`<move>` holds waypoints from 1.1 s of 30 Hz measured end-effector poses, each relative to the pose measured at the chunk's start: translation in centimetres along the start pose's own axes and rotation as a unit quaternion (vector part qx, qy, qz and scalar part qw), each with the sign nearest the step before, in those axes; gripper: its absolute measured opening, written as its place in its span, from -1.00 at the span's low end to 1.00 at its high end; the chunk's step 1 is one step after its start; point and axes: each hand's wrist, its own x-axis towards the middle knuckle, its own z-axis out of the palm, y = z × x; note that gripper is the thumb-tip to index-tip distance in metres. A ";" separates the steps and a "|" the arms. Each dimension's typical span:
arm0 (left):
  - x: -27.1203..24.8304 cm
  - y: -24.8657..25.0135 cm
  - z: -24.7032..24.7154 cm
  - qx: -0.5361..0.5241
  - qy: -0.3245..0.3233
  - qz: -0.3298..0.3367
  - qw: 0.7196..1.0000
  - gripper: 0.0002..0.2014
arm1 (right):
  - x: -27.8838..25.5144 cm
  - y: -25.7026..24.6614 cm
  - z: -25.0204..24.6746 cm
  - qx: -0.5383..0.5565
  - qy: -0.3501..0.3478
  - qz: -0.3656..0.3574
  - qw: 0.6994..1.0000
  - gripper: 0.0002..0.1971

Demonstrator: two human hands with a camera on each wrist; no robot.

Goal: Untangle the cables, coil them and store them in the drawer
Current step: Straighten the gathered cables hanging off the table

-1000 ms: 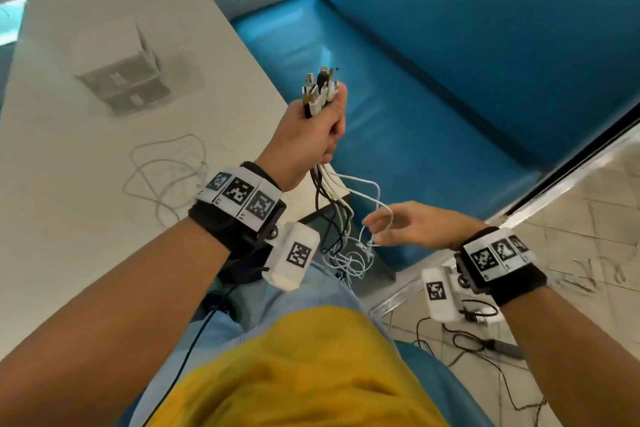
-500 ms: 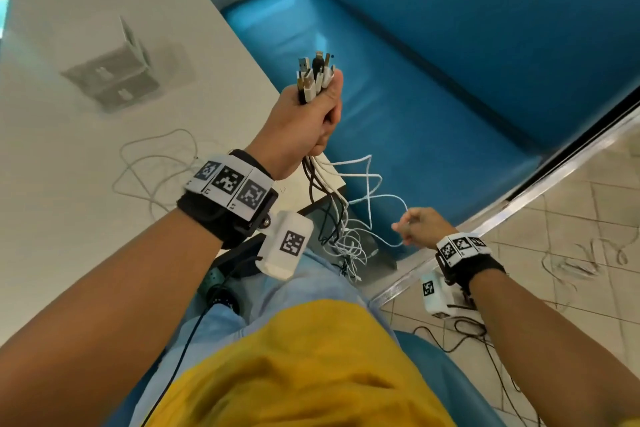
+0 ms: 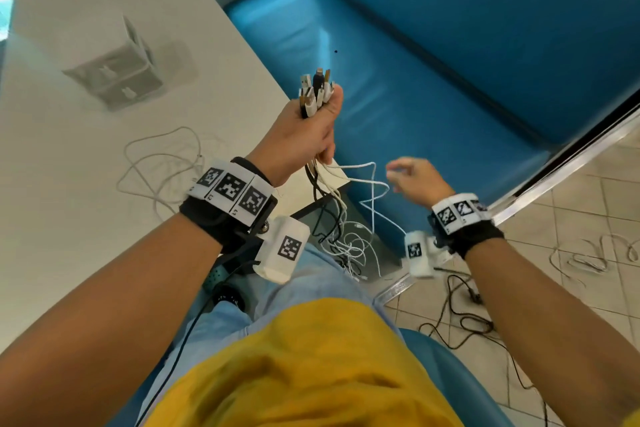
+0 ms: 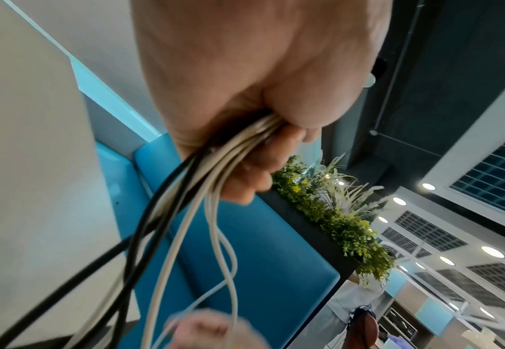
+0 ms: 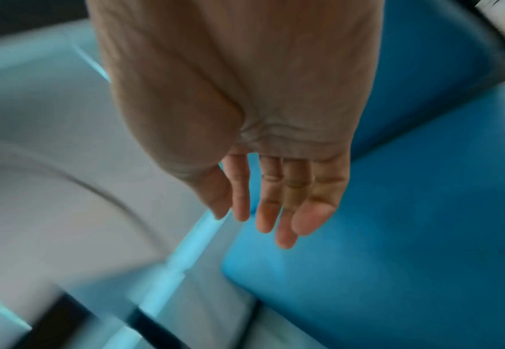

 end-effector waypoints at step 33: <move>0.4 -0.3 -5.5 -0.301 0.282 -0.043 0.910 -0.73 | -5.8 -24.1 5.8 0.182 -0.248 -0.122 0.944 -0.38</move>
